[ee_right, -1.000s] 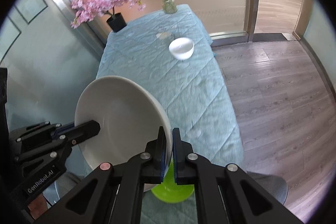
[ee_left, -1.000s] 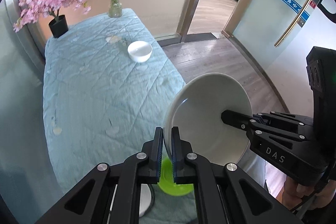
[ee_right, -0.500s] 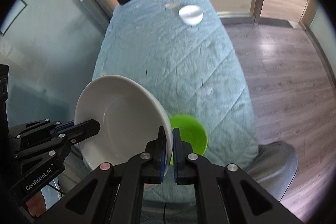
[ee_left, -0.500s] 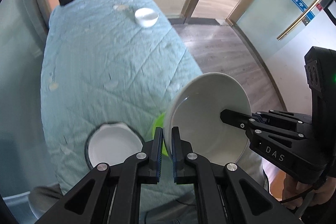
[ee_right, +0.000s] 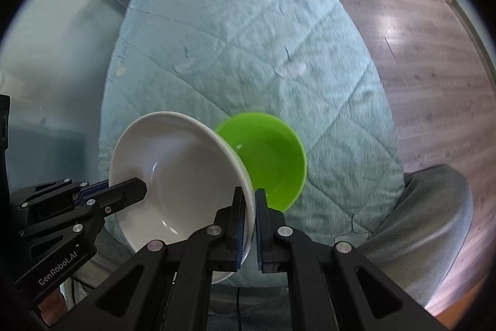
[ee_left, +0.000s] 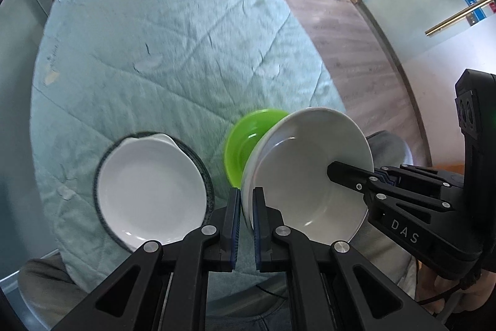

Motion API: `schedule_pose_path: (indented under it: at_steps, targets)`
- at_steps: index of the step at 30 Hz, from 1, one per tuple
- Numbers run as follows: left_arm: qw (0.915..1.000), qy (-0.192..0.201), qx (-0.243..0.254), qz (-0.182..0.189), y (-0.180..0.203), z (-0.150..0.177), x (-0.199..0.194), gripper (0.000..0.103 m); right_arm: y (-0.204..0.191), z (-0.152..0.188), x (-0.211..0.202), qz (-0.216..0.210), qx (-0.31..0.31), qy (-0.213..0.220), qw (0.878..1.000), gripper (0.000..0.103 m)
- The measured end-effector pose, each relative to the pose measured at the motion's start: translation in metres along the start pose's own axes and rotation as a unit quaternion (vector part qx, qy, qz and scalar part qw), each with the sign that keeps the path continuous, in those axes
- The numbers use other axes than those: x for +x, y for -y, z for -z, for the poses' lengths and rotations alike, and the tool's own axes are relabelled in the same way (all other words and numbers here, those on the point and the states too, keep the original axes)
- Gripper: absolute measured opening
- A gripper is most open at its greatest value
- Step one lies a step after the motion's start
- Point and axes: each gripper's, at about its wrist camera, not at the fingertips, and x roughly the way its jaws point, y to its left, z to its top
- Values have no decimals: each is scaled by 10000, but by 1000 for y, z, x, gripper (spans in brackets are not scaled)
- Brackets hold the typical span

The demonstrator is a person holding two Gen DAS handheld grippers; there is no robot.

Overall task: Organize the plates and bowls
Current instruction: 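Carry the white bowl with the left gripper over the green bowl and lower it in, then open the left gripper to release the white bowl inside the green bowl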

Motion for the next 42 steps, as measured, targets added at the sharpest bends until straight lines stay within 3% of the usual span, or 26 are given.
schedule_pose_path:
  at_steps: [17, 42]
  targets:
    - [9987, -506, -17, -43, -7, -35, 86, 2, 36, -17, 62, 278, 389, -477, 9977, 6]
    - [9977, -536, -399, 128, -22, -36, 96, 2, 36, -20, 77, 371, 425, -558, 9968, 9]
